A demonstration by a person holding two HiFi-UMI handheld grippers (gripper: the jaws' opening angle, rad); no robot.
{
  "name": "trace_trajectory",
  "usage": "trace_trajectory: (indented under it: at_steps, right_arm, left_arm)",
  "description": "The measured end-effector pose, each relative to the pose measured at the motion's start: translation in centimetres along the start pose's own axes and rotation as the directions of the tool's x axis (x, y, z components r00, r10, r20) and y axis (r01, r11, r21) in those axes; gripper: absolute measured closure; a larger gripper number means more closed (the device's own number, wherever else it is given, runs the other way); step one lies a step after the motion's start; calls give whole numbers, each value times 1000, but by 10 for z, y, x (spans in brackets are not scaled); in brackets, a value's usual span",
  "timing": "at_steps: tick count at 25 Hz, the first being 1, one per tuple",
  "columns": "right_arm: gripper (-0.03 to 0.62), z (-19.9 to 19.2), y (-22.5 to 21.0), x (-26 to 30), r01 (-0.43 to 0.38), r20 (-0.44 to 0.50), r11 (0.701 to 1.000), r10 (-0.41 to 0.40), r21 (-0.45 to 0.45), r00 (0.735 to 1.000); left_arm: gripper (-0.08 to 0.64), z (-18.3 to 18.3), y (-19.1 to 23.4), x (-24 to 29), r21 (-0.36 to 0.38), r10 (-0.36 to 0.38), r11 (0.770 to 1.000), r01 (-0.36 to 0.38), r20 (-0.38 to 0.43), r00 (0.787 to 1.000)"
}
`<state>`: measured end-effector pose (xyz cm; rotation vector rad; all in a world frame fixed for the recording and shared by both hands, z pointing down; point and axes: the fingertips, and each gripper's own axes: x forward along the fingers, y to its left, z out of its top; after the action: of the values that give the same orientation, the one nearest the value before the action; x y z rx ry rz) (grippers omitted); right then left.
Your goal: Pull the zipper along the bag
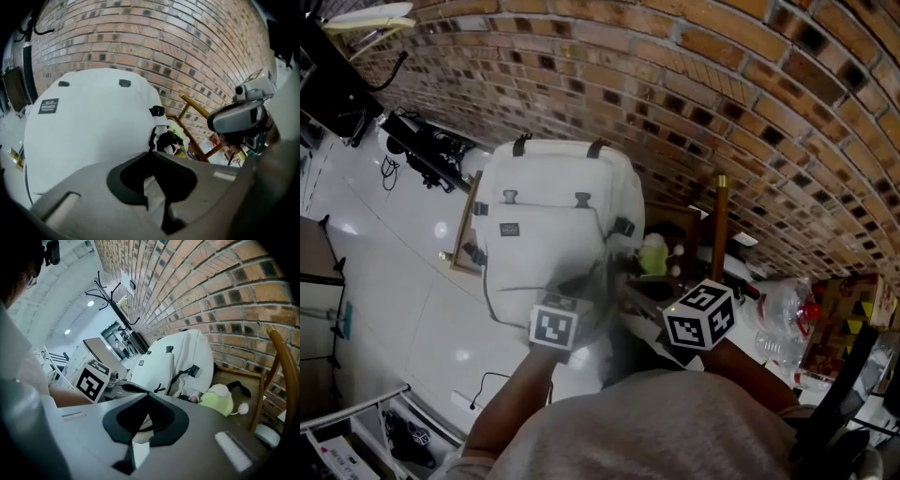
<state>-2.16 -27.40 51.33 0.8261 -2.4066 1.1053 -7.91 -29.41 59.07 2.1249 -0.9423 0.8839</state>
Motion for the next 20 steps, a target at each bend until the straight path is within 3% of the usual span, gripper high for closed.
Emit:
trace_trajectory:
  at_steps: [10, 20]
  right_arm:
    - [591, -7, 10, 45, -17, -96, 997, 10, -71, 995]
    - [591, -35, -10, 102, 30, -251, 987, -68, -155, 966]
  left_arm:
    - [538, -12, 7, -20, -174, -79, 981, 91, 75, 994]
    - [540, -12, 9, -19, -182, -119, 974, 137, 104, 987]
